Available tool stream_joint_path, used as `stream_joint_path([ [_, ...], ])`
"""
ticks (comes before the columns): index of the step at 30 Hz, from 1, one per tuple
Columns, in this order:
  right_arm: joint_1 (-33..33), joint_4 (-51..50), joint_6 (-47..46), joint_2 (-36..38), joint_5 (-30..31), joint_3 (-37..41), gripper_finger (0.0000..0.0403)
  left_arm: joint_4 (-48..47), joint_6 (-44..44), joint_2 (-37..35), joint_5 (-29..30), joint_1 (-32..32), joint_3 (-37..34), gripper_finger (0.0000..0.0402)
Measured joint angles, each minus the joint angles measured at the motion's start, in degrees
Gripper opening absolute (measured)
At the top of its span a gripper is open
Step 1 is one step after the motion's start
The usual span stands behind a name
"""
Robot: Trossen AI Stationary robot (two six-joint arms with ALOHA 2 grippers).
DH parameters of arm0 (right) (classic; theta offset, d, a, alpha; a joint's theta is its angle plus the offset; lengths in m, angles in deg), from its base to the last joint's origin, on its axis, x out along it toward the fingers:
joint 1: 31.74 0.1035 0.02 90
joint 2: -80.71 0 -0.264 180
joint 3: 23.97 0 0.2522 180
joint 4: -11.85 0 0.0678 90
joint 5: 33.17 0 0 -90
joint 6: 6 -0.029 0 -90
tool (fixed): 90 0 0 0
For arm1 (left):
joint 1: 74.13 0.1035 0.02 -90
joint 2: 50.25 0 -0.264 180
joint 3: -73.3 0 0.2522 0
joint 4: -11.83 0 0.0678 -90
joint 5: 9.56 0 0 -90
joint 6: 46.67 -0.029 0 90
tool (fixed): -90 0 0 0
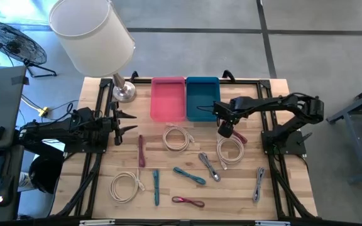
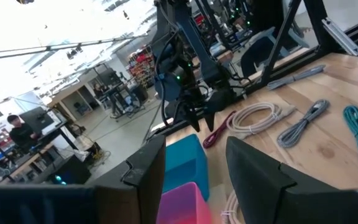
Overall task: Pick & Place USB Port
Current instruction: Put the top pink charger cable into the pink bin
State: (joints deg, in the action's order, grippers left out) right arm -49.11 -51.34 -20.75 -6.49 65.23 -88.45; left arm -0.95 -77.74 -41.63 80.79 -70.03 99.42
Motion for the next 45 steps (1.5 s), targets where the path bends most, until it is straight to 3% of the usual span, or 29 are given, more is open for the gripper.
stream_joint_path([
  [9, -0.8, 0.0, -4.1, 0.0, 0.5, 0.0, 0.0207, 0.0, 0.4, 0.0, -5.2, 0.0, 0.0, 0.0166],
  [15, -1.0, 0.0, -5.8, 0.0, 2.3, 0.0, 0.0206, 2.2, 1.0, 0.0, -4.8, 0.0, 0.0, 0.0166],
  [25, -1.0, -1.3, -5.8, -0.3, -1.3, 0.0, 0.0207, 3.1, 4.3, 0.1, -4.8, 0.0, 0.0, 0.0166],
  [38, -1.0, 0.6, -3.0, -10.3, -2.8, -0.2, 0.0205, 1.9, 4.4, 0.2, -5.0, 0.0, 0.0, 0.0166],
  [42, -1.0, 1.1, -1.5, -11.9, -3.2, -0.3, 0.0174, 1.9, 4.4, 0.2, -5.0, 0.0, 0.0, 0.0166],
  [45, -0.9, 1.4, -1.5, -11.7, -3.9, -0.2, 0.0111, 1.9, 4.4, 0.2, -5.5, 0.0, 0.0, 0.0166],
])
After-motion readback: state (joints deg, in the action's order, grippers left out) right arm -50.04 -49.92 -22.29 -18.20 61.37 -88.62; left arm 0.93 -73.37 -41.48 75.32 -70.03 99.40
